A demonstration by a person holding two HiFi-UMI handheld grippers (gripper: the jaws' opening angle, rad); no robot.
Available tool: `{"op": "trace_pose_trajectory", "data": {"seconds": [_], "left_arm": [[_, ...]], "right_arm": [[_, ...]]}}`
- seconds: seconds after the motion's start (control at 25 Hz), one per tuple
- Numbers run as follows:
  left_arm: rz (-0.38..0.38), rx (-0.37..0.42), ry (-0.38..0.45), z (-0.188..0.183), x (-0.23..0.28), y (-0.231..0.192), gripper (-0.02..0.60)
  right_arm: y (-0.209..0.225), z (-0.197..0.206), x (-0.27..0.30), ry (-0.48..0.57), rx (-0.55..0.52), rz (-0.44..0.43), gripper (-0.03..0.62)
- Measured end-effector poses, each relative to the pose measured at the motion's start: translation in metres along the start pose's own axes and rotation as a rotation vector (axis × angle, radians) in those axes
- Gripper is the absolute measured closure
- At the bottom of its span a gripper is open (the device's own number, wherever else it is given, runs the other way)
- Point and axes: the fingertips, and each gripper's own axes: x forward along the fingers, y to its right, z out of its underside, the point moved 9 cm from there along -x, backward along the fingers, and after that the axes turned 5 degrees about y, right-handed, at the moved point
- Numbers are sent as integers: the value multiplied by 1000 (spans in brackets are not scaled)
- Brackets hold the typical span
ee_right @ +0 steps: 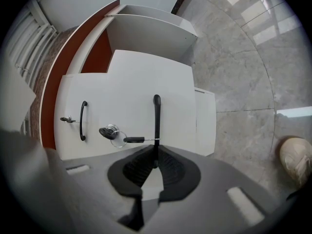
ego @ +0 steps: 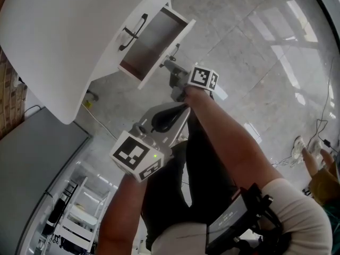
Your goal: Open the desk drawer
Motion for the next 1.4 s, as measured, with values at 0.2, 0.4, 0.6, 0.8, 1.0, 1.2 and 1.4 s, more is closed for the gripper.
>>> {"op": "trace_pose_trajectory", "data": {"seconds": [0.2, 0.4, 0.6, 0.8, 1.0, 1.2, 1.4], "left_arm": [[-2, -2, 1, 2, -4, 1, 577], [-7, -4, 4, 0, -6, -1, 577], [-6, -5, 2, -2, -6, -1, 577], [2, -1, -5, -7, -5, 5, 577], [18, 4, -12, -18, -8, 23, 577], [35, 19, -11, -33, -12, 50, 577], [48, 40, -26, -53, -28, 82, 577]], "right_arm": [[1, 1, -1, 10, 6, 12, 569], [-3, 2, -1, 2, -34, 19, 563], [-1, 1, -11, -16, -59, 39, 553], [-5, -1, -26, -23, -75, 58, 549], [-23, 3, -50, -43, -66, 61, 549], [-45, 10, -81, -68, -72, 61, 549], [-80, 23, -114, -101, -83, 65, 549]]}}
